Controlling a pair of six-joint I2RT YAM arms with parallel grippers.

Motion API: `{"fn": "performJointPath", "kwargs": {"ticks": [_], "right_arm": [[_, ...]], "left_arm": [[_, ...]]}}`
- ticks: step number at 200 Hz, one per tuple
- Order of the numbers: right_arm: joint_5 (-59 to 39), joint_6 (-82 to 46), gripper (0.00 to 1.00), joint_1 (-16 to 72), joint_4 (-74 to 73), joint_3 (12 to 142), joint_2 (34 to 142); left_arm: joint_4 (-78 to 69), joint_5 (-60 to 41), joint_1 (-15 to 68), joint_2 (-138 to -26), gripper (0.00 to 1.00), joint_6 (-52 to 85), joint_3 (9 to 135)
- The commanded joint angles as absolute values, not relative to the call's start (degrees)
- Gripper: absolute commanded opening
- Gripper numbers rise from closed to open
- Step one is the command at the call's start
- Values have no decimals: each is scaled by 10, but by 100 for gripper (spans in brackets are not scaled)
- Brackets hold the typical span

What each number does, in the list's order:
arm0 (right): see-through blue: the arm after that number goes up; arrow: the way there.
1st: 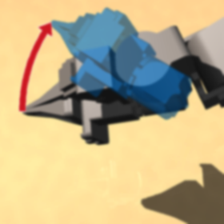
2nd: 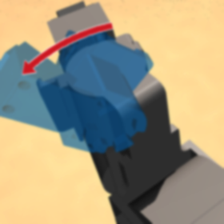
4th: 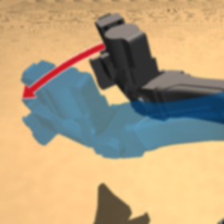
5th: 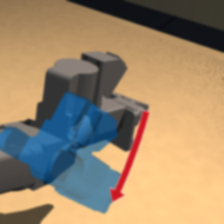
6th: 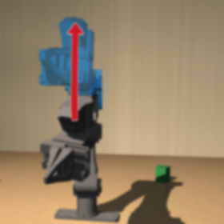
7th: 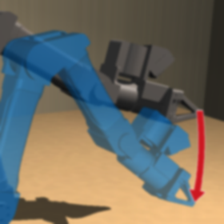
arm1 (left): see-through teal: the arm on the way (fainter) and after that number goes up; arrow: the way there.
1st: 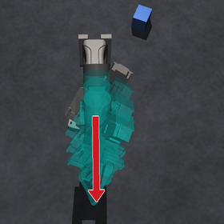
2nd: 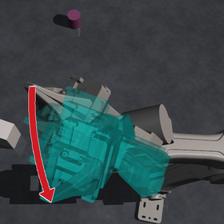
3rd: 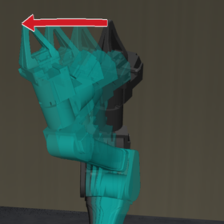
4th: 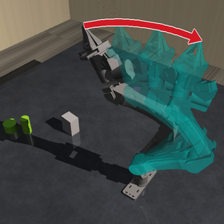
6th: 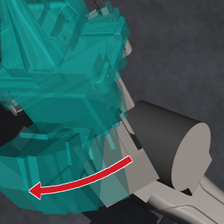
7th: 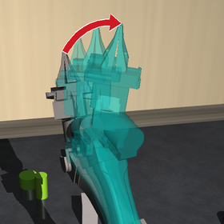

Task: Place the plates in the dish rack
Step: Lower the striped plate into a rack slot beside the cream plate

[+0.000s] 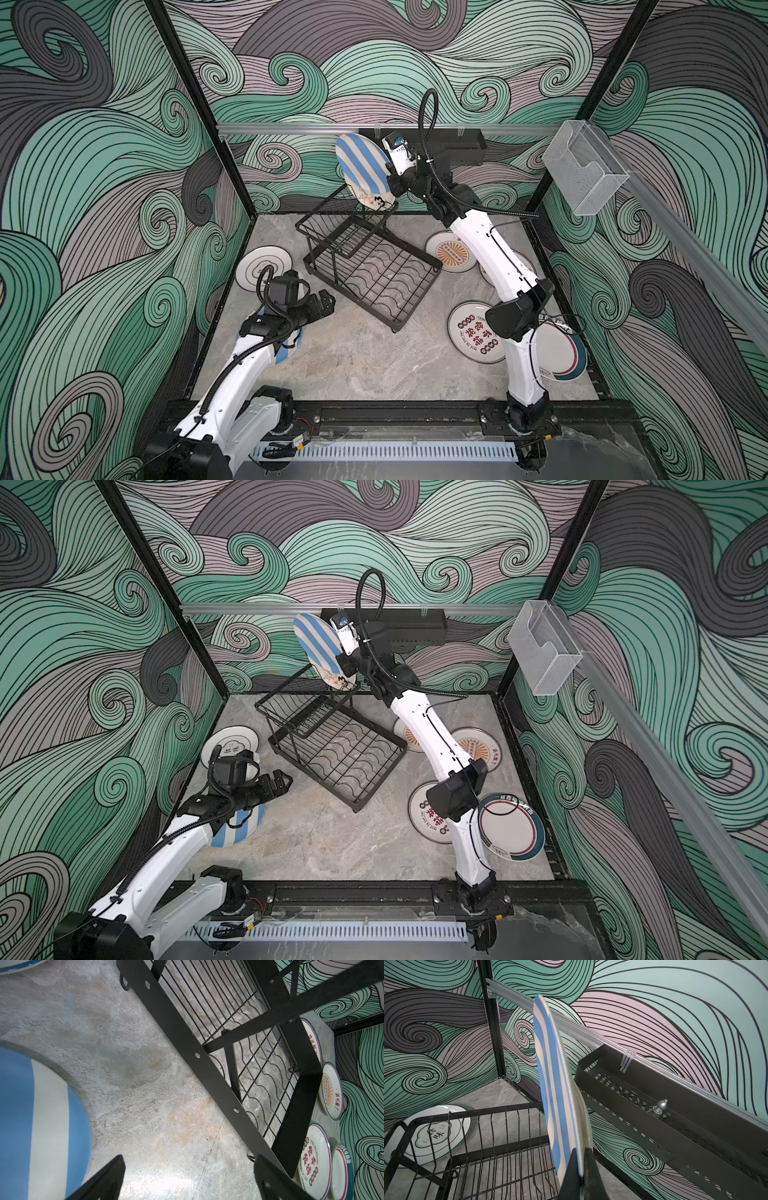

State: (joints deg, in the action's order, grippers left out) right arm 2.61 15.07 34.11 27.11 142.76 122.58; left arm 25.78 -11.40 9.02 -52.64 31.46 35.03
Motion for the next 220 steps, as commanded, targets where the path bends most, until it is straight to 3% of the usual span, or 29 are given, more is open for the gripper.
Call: {"fn": "performJointPath", "kwargs": {"ticks": [1,220], "right_arm": [[22,157,0,340,241,1428,1232],[-23,146,0,314,265,1403,1263]], "left_arm": [[266,-106,89,-521,99,309,359],[280,-81,88,-530,99,305,360]]}}
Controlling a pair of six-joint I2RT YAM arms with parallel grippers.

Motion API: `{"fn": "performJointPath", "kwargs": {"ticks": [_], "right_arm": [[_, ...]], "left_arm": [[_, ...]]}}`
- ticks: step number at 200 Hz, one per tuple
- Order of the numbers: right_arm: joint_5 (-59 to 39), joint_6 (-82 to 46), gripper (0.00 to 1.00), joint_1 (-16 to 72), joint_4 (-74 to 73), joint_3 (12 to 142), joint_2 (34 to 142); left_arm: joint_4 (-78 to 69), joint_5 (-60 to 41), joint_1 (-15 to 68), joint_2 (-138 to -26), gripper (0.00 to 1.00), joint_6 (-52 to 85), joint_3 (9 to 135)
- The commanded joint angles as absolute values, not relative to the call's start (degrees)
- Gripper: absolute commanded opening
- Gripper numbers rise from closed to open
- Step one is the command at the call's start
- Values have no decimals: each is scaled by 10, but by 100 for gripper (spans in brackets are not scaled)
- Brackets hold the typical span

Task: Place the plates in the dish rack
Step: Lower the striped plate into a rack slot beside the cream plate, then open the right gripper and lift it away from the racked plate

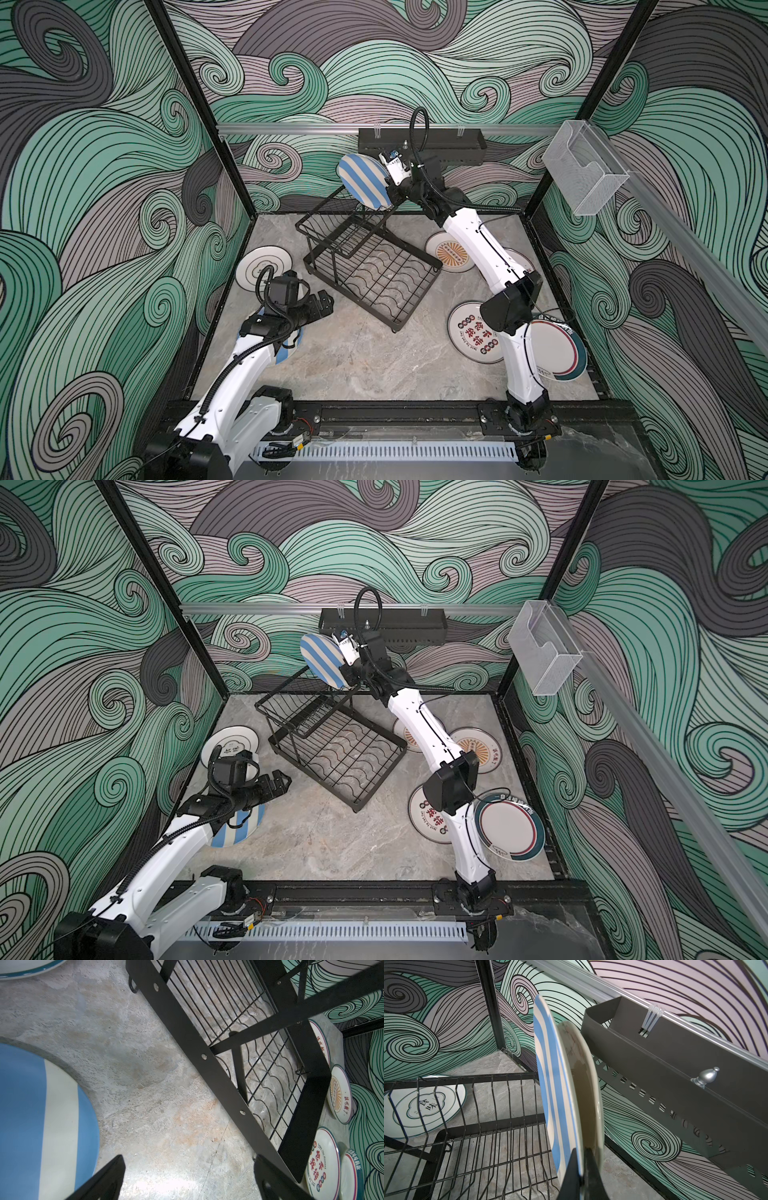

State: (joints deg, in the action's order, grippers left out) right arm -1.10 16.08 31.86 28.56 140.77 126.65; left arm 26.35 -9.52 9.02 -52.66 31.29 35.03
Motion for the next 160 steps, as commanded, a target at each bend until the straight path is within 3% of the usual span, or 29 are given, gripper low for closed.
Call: {"fn": "performJointPath", "kwargs": {"ticks": [1,69,160], "right_arm": [[-23,146,0,313,265,1403,1263],[-22,132,0,311,265,1374,1254],[-23,115,48,315,322,1397,1219]], "left_arm": [[280,-81,88,-530,99,305,360],[319,-14,88,-537,99,328,356],[308,42,86,-534,99,352,336]]}}
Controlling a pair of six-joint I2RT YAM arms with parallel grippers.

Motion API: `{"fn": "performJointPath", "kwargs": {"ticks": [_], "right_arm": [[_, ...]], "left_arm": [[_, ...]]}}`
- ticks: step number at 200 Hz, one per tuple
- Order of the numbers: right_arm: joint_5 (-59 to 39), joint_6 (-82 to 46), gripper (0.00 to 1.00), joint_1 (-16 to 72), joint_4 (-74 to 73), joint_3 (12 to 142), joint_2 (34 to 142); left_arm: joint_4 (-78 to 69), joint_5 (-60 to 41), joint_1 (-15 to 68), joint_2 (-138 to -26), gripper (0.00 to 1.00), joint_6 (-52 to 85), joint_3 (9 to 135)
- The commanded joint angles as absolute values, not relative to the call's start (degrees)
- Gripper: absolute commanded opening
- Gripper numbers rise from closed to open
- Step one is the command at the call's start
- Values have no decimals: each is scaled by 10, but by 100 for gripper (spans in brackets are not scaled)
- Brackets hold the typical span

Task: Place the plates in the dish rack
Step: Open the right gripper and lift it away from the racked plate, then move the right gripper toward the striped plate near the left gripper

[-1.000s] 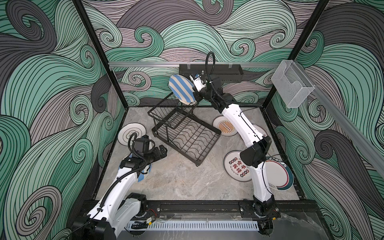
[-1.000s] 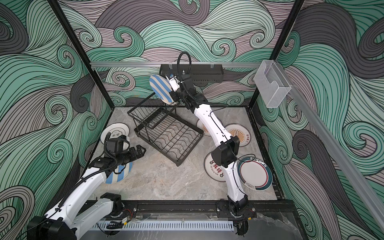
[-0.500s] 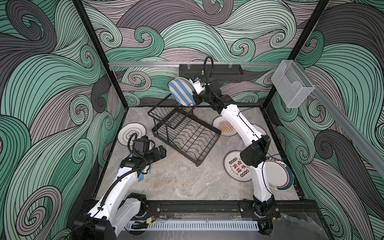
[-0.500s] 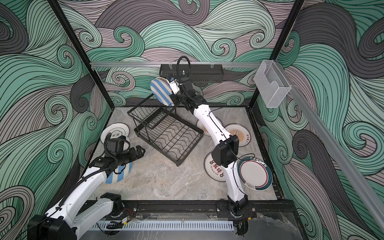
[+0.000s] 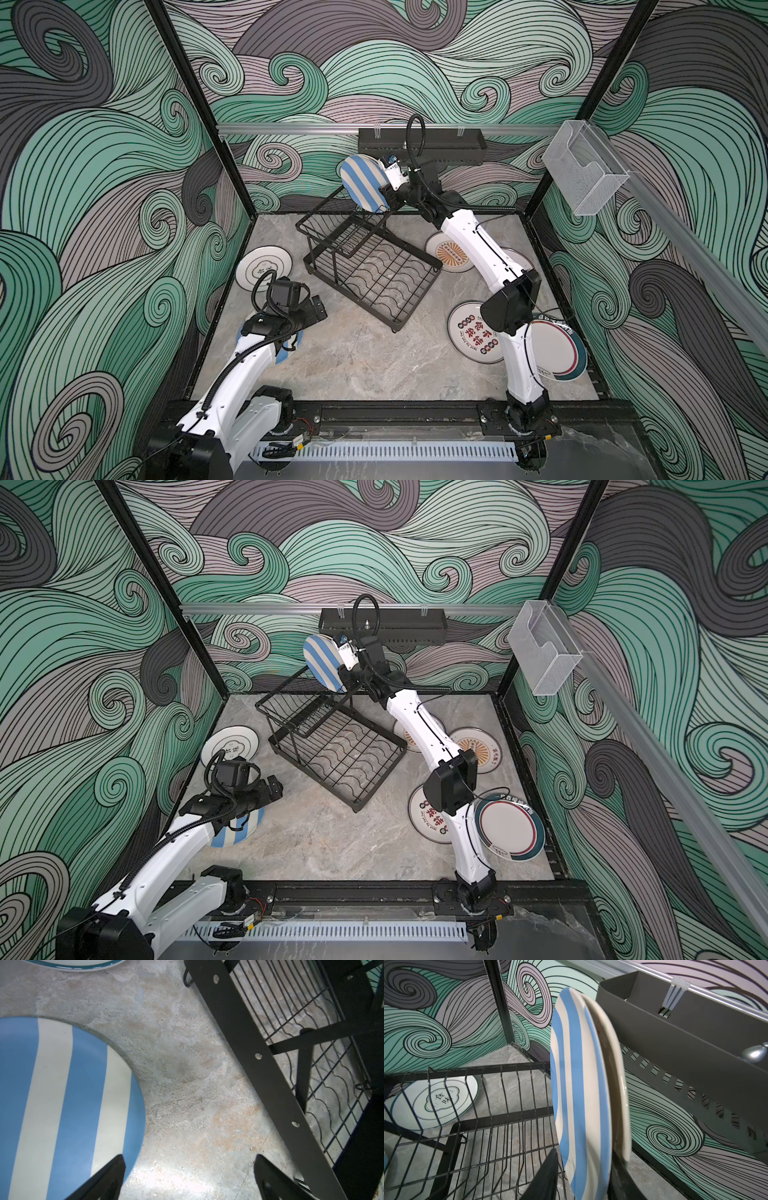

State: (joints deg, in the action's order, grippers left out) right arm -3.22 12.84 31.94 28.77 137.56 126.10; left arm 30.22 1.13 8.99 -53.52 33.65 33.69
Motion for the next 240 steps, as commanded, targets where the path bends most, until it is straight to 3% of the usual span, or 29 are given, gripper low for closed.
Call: {"fn": "performJointPath", "kwargs": {"ticks": [1,34,80,121,150,188,240], "right_arm": [[-23,114,49,316,323,1396,1218],[-1,98,58,319,354,1357,1162],[-4,57,65,320,338,1184,1018],[-119,-11,75,321,211,891,838],[-210,-76,76,327,116,717,759],[-229,-122,82,395,17,562,723],[-223,-175,83,481,-71,480,724]], "left_arm": [[308,42,86,-534,99,352,337],[314,65,86,-520,98,359,331],[311,85,84,-502,99,367,310],[312,82,83,-499,99,370,305],[307,70,83,-500,99,369,296],[305,53,83,-502,98,374,289],[289,57,82,-501,99,376,267]]}}
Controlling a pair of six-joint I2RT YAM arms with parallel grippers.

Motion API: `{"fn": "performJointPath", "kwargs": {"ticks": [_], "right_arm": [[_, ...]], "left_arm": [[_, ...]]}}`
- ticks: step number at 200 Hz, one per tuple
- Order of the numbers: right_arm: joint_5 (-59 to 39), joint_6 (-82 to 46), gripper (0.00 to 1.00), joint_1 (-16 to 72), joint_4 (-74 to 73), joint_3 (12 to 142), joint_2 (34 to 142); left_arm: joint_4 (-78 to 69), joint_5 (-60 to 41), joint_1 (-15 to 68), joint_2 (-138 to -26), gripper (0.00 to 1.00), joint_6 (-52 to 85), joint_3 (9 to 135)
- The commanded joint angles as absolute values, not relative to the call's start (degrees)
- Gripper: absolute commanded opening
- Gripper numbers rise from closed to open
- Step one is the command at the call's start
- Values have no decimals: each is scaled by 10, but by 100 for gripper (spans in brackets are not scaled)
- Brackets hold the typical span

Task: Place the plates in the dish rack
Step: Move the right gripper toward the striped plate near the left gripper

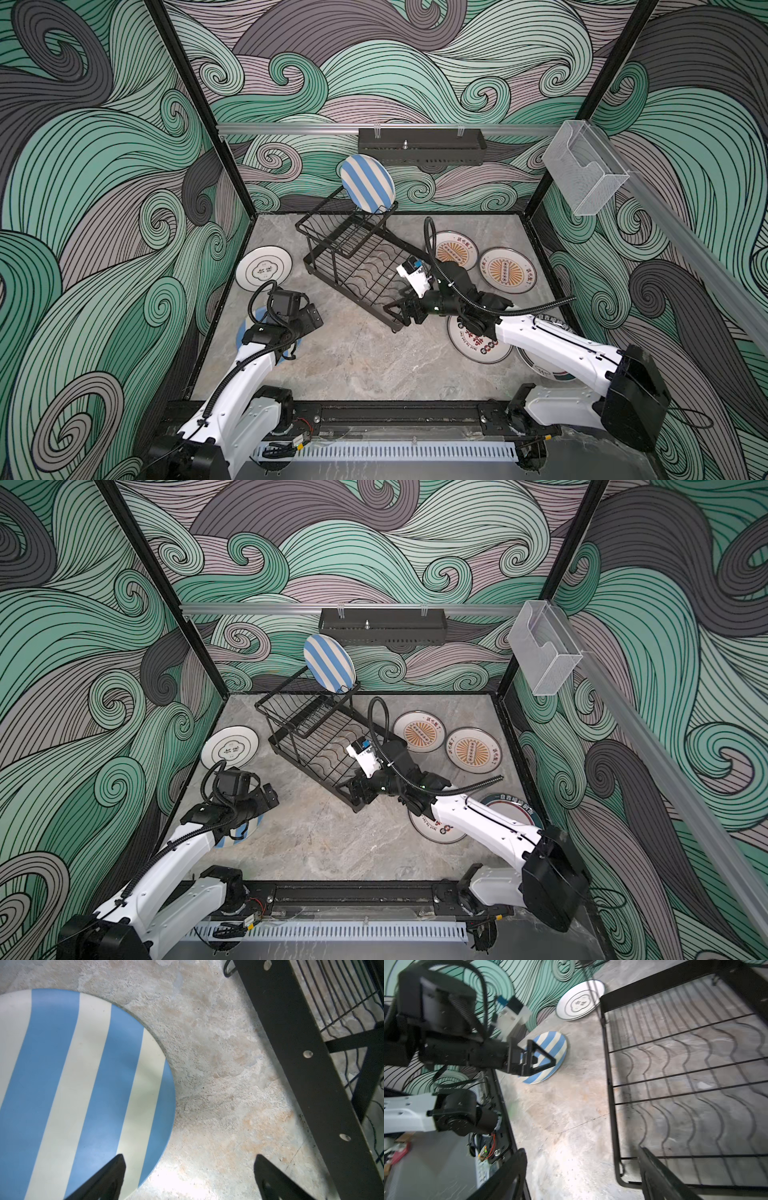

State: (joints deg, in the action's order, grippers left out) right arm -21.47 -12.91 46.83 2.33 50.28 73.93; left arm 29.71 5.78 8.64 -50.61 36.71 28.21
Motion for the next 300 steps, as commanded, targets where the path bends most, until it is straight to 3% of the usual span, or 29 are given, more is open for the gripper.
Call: {"fn": "performJointPath", "kwargs": {"ticks": [1,50,118,167,185,218,250,300], "right_arm": [[-222,-176,83,481,-73,479,725],[-220,-212,84,486,-97,463,737],[-218,-254,84,486,-44,493,789],[-218,-250,84,486,-22,507,798],[-214,-248,84,486,-14,512,792],[-223,-249,84,486,-14,512,791],[-246,-260,84,487,-19,504,781],[-265,-264,84,488,-53,458,754]], "left_arm": [[288,56,82,-501,99,376,267],[273,13,82,-521,99,379,261],[269,-150,83,-566,99,369,243],[264,-170,85,-552,99,373,241],[304,-136,88,-523,99,364,269],[338,23,89,-479,99,347,295],[351,143,86,-515,99,343,305],[335,146,85,-634,99,367,333]]}}
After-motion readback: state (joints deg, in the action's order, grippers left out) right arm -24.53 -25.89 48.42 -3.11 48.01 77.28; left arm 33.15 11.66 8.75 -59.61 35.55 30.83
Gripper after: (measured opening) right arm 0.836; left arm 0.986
